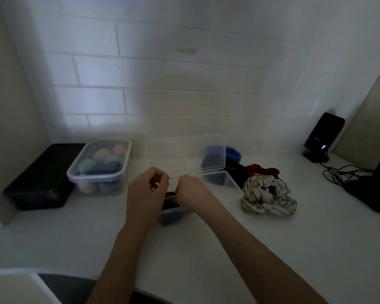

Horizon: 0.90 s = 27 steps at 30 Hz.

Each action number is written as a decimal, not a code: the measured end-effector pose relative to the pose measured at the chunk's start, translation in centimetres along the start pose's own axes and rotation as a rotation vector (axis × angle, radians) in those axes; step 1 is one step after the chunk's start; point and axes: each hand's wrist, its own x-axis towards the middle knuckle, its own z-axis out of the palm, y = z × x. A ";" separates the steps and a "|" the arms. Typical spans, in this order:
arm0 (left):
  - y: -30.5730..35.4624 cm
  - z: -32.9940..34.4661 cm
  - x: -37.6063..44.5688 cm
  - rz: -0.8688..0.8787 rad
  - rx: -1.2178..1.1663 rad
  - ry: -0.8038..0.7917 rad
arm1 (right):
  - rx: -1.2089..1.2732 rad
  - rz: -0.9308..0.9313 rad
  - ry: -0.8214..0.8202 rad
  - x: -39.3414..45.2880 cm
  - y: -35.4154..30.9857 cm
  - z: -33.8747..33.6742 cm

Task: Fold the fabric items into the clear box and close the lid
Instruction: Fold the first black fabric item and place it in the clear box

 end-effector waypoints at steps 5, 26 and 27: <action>0.0 0.0 0.0 0.000 0.037 -0.008 | -0.031 -0.027 -0.050 -0.3 0.1 -0.6; 0.1 0.0 -0.2 -0.040 0.051 -0.028 | -0.225 -0.307 -0.230 -1.3 -0.1 -3.6; 0.1 0.0 -0.2 -0.039 0.051 -0.027 | -0.204 -0.315 -0.212 -1.3 0.0 -3.4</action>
